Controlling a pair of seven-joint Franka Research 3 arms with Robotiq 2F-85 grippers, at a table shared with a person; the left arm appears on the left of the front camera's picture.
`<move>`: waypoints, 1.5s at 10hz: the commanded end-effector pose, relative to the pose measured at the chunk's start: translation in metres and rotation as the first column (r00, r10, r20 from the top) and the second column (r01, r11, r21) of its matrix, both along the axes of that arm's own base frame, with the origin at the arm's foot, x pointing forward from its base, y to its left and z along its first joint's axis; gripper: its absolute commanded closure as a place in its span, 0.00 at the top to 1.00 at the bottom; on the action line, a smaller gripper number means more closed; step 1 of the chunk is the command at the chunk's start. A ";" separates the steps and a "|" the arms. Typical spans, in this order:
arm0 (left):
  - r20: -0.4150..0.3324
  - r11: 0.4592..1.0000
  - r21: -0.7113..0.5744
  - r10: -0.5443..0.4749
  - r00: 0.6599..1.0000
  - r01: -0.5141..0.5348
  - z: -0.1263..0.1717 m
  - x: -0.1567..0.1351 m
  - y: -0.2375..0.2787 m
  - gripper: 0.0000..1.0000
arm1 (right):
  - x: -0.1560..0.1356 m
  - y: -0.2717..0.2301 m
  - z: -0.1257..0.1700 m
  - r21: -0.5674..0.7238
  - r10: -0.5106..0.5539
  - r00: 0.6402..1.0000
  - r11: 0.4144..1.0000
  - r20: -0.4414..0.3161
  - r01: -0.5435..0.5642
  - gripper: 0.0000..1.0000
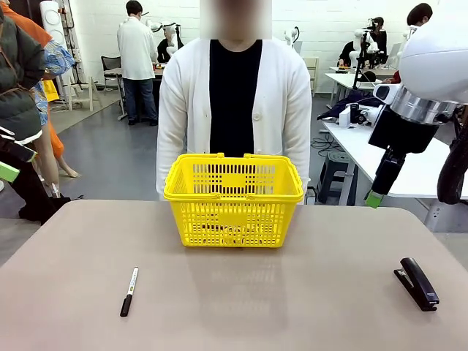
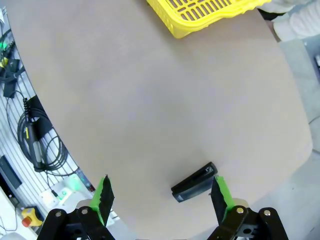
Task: Place the items the person wants into the basket.
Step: Pick up the item the person points to and place it in the Market Basket.
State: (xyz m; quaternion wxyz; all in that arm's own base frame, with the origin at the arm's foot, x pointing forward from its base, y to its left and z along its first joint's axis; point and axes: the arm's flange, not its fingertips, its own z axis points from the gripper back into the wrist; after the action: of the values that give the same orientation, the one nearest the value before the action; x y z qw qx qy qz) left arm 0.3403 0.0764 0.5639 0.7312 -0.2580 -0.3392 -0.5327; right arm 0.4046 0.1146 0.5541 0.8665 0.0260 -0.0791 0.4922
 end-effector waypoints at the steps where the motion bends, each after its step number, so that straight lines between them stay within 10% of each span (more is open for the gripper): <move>1: 0.014 1.000 -0.019 -0.012 1.000 0.013 0.000 0.000 0.001 1.00 | -0.001 0.000 0.001 -0.006 -0.002 1.000 1.000 -0.006 0.002 1.00; 4: 0.014 1.000 -0.019 -0.012 1.000 0.013 0.000 0.000 0.001 1.00 | 0.000 0.000 0.000 0.000 0.000 1.000 1.000 0.000 0.000 1.00; 10: 0.014 1.000 -0.019 -0.012 1.000 0.013 0.000 0.000 0.001 1.00 | -0.140 -0.161 0.057 0.440 0.135 0.977 0.876 0.165 -0.196 1.00; 15: 0.014 1.000 -0.019 -0.012 1.000 0.013 0.000 0.000 0.001 1.00 | -0.109 -0.295 0.055 0.695 0.163 0.970 0.676 0.182 -0.244 1.00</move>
State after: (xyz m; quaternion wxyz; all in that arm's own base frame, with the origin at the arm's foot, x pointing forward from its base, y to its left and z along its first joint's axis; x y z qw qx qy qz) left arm 0.3402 0.0768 0.5639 0.7316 -0.2577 -0.3392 -0.5322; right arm 0.2748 -0.1766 0.6061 0.7412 0.3258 -0.3030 0.5027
